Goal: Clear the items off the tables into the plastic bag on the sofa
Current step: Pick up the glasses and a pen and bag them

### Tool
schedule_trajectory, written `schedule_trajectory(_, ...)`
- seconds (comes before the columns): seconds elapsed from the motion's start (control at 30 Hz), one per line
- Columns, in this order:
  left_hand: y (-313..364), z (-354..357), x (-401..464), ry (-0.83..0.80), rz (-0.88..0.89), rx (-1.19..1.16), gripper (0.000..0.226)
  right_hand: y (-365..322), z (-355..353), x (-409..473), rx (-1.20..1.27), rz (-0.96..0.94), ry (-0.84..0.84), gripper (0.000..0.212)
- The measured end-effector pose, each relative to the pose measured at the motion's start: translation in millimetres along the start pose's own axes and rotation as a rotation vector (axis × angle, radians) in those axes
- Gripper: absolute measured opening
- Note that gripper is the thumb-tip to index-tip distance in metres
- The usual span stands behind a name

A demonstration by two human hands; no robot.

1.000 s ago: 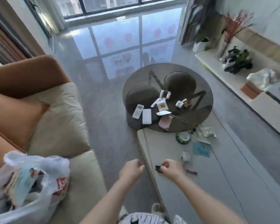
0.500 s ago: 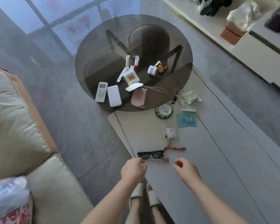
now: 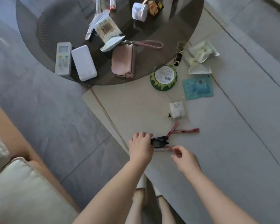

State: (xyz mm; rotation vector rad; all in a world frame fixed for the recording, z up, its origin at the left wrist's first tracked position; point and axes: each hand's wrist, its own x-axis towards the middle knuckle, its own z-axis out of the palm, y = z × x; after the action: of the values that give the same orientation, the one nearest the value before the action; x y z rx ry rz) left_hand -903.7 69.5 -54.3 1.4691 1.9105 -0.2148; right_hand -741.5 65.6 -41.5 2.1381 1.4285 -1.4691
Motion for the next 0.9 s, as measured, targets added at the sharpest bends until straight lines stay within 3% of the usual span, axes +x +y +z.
schedule_trajectory(0.23,-9,1,9,-0.073,-0.016,-0.014,0.025,4,9,7,-0.020,-0.033,0.019,0.029)
schedule_trajectory(0.33,-17,-10,7,-0.074,-0.123,-0.217,0.025,-4,9,5,-0.069,-0.095,0.053,0.028)
schedule_trajectory(0.53,-44,-26,3,0.000,-0.416,-0.725,0.026,-29,21,10,-0.400,-0.384,0.123,0.034)
schedule_trajectory(0.7,-60,-25,8,0.045,-0.462,-0.820,0.028,-35,42,19,-0.729,-0.507,0.093,0.042)
schedule_trajectory(0.9,-61,-28,10,0.029,-0.498,-0.893,0.037,-48,35,20,-0.686,-0.455,0.086,0.027)
